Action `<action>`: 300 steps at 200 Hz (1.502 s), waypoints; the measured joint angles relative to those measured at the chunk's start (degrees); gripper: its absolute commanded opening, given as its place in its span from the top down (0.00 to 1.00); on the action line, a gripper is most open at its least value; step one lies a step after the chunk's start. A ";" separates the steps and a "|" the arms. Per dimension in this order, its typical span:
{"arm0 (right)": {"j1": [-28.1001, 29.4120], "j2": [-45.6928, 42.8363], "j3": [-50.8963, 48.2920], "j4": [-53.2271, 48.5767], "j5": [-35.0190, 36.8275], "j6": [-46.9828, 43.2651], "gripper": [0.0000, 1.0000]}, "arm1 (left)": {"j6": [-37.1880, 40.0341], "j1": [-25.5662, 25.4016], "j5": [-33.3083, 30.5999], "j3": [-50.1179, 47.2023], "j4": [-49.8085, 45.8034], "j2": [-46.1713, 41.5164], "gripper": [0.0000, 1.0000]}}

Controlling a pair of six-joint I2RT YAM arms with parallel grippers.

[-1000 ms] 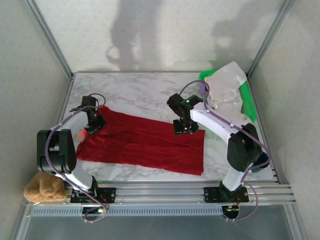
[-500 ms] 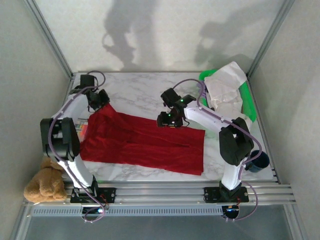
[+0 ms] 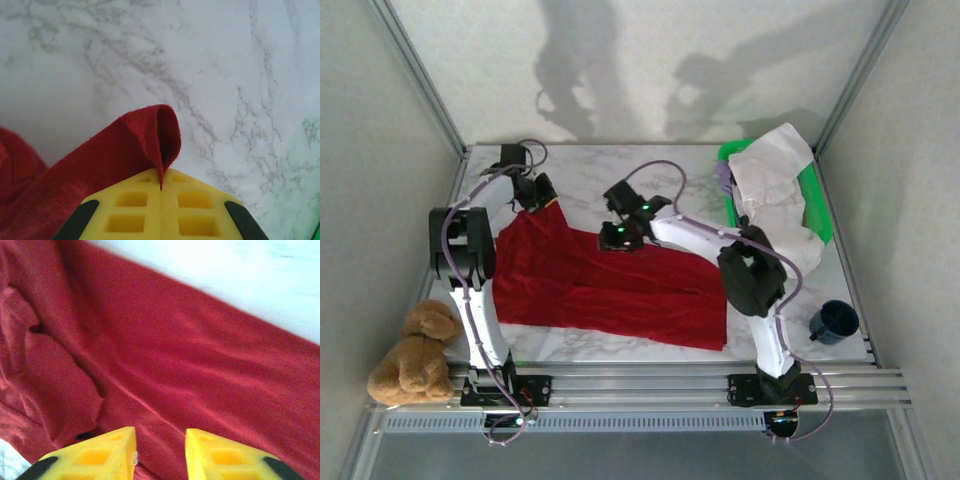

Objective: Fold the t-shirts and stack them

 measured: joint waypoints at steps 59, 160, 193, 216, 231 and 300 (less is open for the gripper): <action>8.37 16.70 26.56 -6.88 9.51 -7.19 0.77 | 0.66 -2.54 0.39 3.06 -0.33 4.44 1.00; 9.62 28.13 39.82 -7.76 16.44 -17.44 0.55 | 2.67 -0.66 5.88 4.76 -0.52 9.05 1.00; 9.62 30.64 41.03 -6.14 17.75 -18.51 0.60 | 3.02 -0.24 6.69 4.85 -0.61 9.05 1.00; 9.51 33.18 43.10 -5.86 18.69 -19.47 0.67 | 3.19 -0.26 7.28 4.85 -0.79 9.05 1.00; 9.33 34.01 44.74 -5.92 19.04 -19.76 0.74 | 3.37 -0.26 7.32 4.85 -0.90 9.05 1.00; 6.67 34.64 45.83 -6.62 15.37 -19.10 1.00 | 4.55 0.07 7.23 4.74 -1.92 9.03 1.00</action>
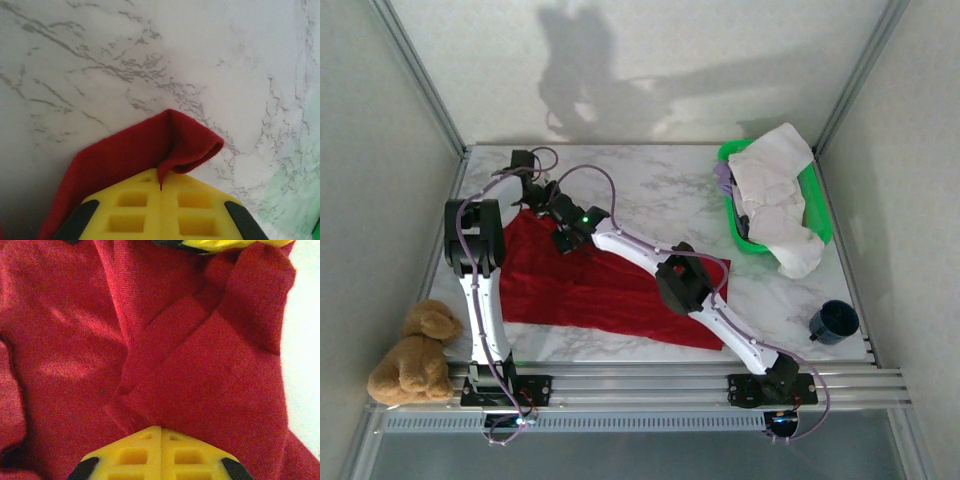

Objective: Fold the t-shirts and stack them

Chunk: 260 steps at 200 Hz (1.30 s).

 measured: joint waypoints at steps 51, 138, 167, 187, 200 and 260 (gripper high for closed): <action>-0.59 -3.89 -3.28 -0.24 -5.42 -0.02 1.00 | 0.44 0.61 -0.22 0.00 -1.25 -1.33 1.00; -0.59 -11.02 -9.64 1.29 -7.10 0.66 0.76 | 0.74 2.69 -1.31 -1.16 -0.90 -5.84 1.00; -0.61 -5.88 -5.35 2.27 -5.60 1.22 0.60 | 0.57 2.67 -1.09 -1.77 -0.57 -5.73 1.00; -0.59 -2.05 -3.04 2.84 -5.60 2.21 0.56 | 0.57 2.67 -0.79 -1.77 -0.55 -5.70 1.00; -0.59 -1.14 -2.95 3.82 -5.14 2.56 0.53 | 0.57 2.67 -0.61 -1.77 -0.52 -5.55 1.00; 0.00 0.09 -1.20 4.48 0.50 5.99 0.59 | 0.59 2.67 0.09 -1.49 -0.11 -3.08 1.00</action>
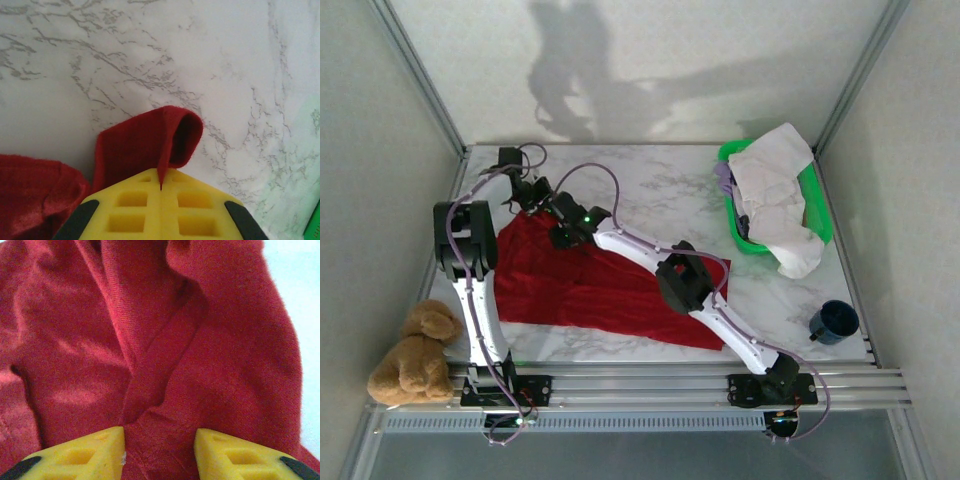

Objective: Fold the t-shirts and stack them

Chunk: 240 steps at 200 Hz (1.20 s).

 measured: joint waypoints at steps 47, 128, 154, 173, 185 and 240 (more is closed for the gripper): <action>1.40 1.53 2.12 -1.25 7.52 2.47 0.85 | 0.02 0.00 0.00 -0.02 0.35 0.46 1.00; 1.40 -6.08 -8.28 0.24 3.82 2.34 0.97 | 0.92 0.11 -0.11 0.00 -0.83 0.46 1.00; 1.27 -9.05 -10.03 0.22 0.07 2.47 0.79 | 0.92 0.39 -0.28 0.00 -1.42 0.35 1.00; 0.94 -9.99 -10.05 0.24 -1.68 3.13 0.82 | 0.92 0.66 -0.26 0.00 -1.49 -0.02 1.00; 0.59 -10.05 -10.05 0.24 -2.45 3.23 0.95 | 0.92 0.76 -0.26 0.00 -1.49 -0.44 1.00; -1.55 -9.75 -10.05 -0.42 -5.31 4.59 1.00 | 0.85 0.81 -0.24 -0.09 -0.72 -1.79 1.00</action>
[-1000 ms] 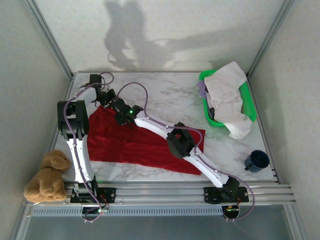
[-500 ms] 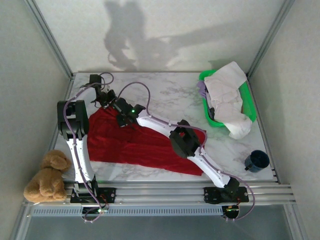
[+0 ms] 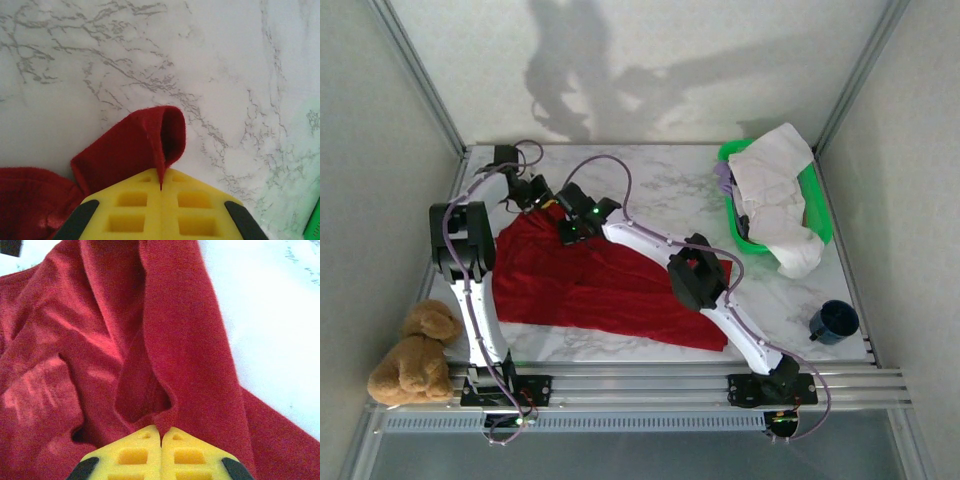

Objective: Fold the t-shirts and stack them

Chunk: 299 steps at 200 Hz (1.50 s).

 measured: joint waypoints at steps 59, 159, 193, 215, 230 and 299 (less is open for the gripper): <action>0.22 -4.76 -8.72 1.33 -4.13 -0.07 1.00 | 0.28 0.00 -0.85 -0.22 -1.77 -3.04 1.00; 2.60 -20.90 -28.76 8.48 -12.04 1.53 1.00 | 2.47 0.07 -10.62 -15.76 -6.71 -23.96 1.00; 3.13 -20.98 -32.33 9.90 -15.04 2.73 1.00 | 3.04 0.37 -14.34 -23.10 -7.67 -30.64 1.00; 3.37 -20.98 -33.68 10.32 -16.37 3.23 1.00 | 3.06 0.74 -16.31 -27.63 -8.02 -33.48 1.00; 3.54 -21.00 -34.32 10.51 -17.07 3.43 1.00 | 3.06 1.01 -17.75 -30.60 -8.04 -35.30 1.00; 4.35 -21.00 -36.22 10.47 -19.93 3.45 1.00 | 2.54 2.16 -21.99 -41.18 -8.76 -43.93 1.00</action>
